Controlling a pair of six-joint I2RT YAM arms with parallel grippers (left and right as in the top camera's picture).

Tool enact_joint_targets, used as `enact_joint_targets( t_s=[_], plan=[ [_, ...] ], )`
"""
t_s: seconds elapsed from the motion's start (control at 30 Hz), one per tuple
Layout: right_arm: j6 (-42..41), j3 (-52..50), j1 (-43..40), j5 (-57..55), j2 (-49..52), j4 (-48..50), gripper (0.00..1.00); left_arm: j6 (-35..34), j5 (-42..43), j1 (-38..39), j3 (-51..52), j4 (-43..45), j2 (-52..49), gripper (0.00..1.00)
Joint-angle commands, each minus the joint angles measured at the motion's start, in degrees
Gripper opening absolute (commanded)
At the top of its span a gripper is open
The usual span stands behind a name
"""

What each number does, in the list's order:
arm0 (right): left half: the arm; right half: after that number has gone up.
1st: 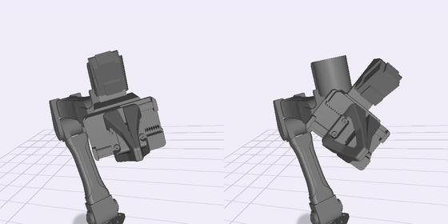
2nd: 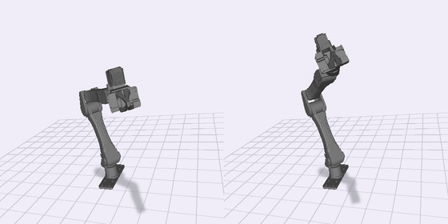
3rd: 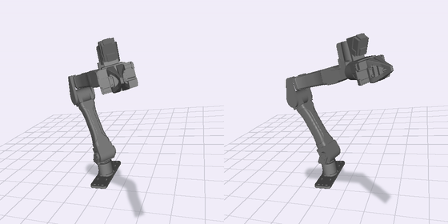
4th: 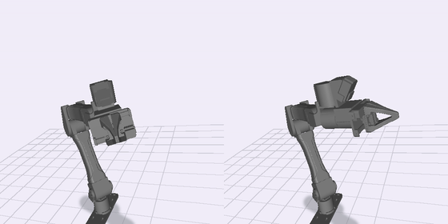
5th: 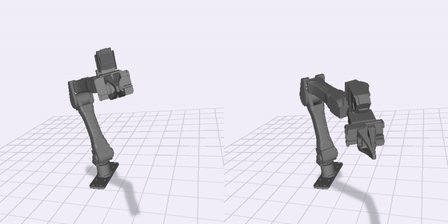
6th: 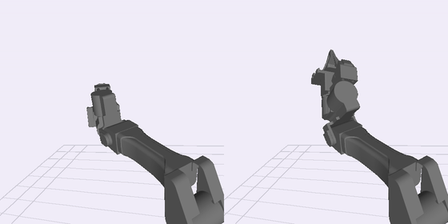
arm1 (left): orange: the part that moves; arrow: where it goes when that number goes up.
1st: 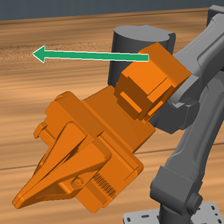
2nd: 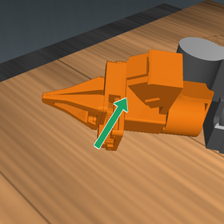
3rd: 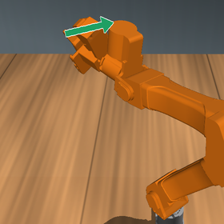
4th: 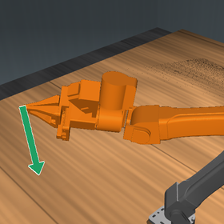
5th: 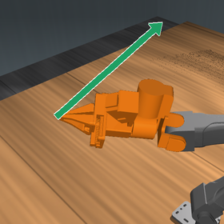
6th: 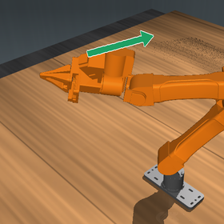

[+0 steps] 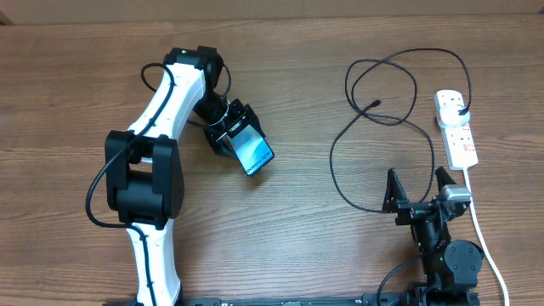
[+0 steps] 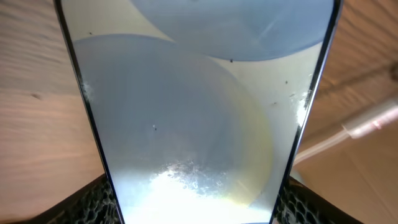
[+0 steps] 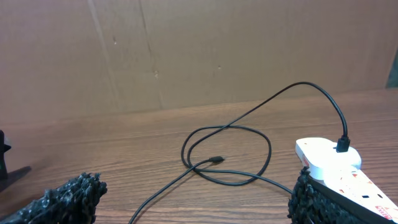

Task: Plug charger to phone and switch on socket
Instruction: 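Lift the phone with the left gripper and tilt it upright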

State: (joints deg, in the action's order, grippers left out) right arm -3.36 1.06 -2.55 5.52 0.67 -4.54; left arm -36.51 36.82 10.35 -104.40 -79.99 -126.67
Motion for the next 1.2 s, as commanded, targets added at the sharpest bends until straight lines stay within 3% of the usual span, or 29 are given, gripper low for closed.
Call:
enact_joint_targets(
  t_s=[0.0, 0.2, 0.33, 0.47, 0.7, 0.77, 0.93, 1.0, 1.17],
  plan=[
    [0.2, -0.6, -0.1, -0.3, -0.5, 0.2, 1.00, 5.9, 13.3, -1.0, -1.6, -1.6, 0.1, 0.65],
    [0.2, -0.6, -0.1, -0.3, -0.5, 0.3, 1.00, 8.3, 27.9, -1.4, -1.6, -2.3, 0.1, 0.65],
    [0.2, -0.6, -0.1, 3.9, -0.5, 0.8, 1.00, 8.3, 29.7, -1.4, -1.6, -2.3, 0.1, 0.65],
    [0.2, -0.6, -0.1, 28.7, -0.5, 3.3, 1.00, 8.3, 29.7, -1.4, -1.6, -2.3, 0.1, 0.65],
    [0.2, -0.6, -0.1, 51.6, -0.5, 2.2, 1.00, 8.3, 29.7, -1.4, -1.6, -2.3, 0.1, 0.64],
    [0.2, -0.6, -0.1, 50.9, -0.5, 1.9, 1.00, 8.3, 29.7, -1.4, -1.6, -2.3, 0.1, 0.64],
    [0.1, -0.6, -0.1, 45.7, -0.5, 11.8, 1.00, 8.3, 29.1, -1.4, -1.6, -2.3, 0.1, 0.65],
    [-6.4, -0.6, -0.1, 37.5, -0.5, 14.0, 1.00, 8.3, 29.0, -1.4, -1.6, -2.3, 0.1, 0.64],
    [-12.3, 1.9, -0.1, 36.5, 0.9, 15.3, 1.00, 8.3, 29.0, -1.4, -1.6, -2.3, 0.1, 0.64]
  ],
)
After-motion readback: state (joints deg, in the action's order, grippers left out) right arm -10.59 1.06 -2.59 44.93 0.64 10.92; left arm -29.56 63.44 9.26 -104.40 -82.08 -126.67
